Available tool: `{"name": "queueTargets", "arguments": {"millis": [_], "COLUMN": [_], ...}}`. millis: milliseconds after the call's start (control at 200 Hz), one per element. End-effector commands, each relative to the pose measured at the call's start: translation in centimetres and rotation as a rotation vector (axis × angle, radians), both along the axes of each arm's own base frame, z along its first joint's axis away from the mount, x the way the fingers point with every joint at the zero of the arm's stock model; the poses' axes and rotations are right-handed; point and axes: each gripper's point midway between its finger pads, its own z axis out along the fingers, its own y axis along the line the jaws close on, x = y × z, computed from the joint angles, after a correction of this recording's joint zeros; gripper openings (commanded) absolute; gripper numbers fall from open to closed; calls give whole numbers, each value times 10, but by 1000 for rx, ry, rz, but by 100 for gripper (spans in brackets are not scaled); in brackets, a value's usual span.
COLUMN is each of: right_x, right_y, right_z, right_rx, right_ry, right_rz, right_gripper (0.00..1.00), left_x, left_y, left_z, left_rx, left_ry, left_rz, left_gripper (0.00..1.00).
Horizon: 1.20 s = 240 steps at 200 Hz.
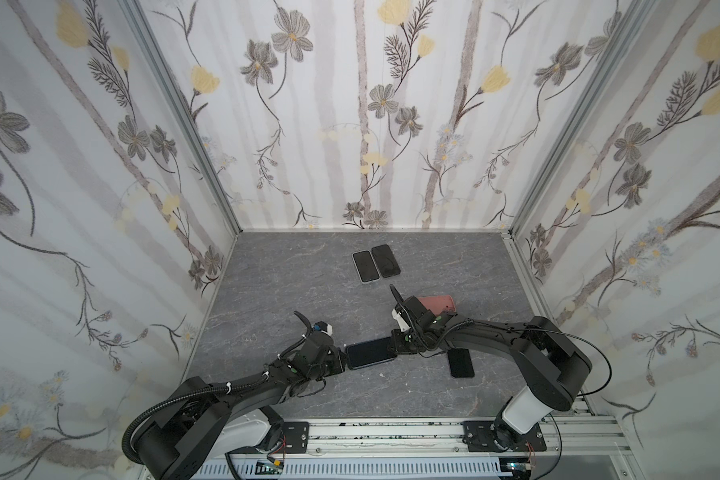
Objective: Put the phone into the phone case
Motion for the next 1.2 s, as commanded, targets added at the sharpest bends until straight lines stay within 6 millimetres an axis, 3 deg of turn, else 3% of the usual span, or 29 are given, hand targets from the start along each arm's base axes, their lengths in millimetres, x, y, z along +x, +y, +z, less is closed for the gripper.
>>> {"name": "queueTargets", "arguments": {"millis": [0,135,280,450,599,924,1104,1194], "right_x": [-6,-4,-3,0,-1,0,0,-1], "right_y": [16,8,7,11,14,15,16,18], "right_z": [12,5,3,5,10,10,13,18], "right_rx": [72,29,21,30,44,53,63,72], "right_ry": [7,8,12,10,6,0,-5,-7], "right_rz": [49,28,19,21,26,24,22,30], "right_gripper": [23,24,24,24,24,25,28,30], "left_x": [-2,0,0,-5,-8,-10,-8,-6], "left_y": [-2,2,5,2,5,11,22,20], "left_z": [2,10,17,14,2,-11,-16,-9], "left_rx": [-23,-19,-33,-62,-23,24,91,79], "left_ry": [10,-13,-34,-22,9,22,15,0], "left_rz": [0,16,37,17,11,17,40,34], "left_gripper": [19,21,35,38,35,12,11,21]}}
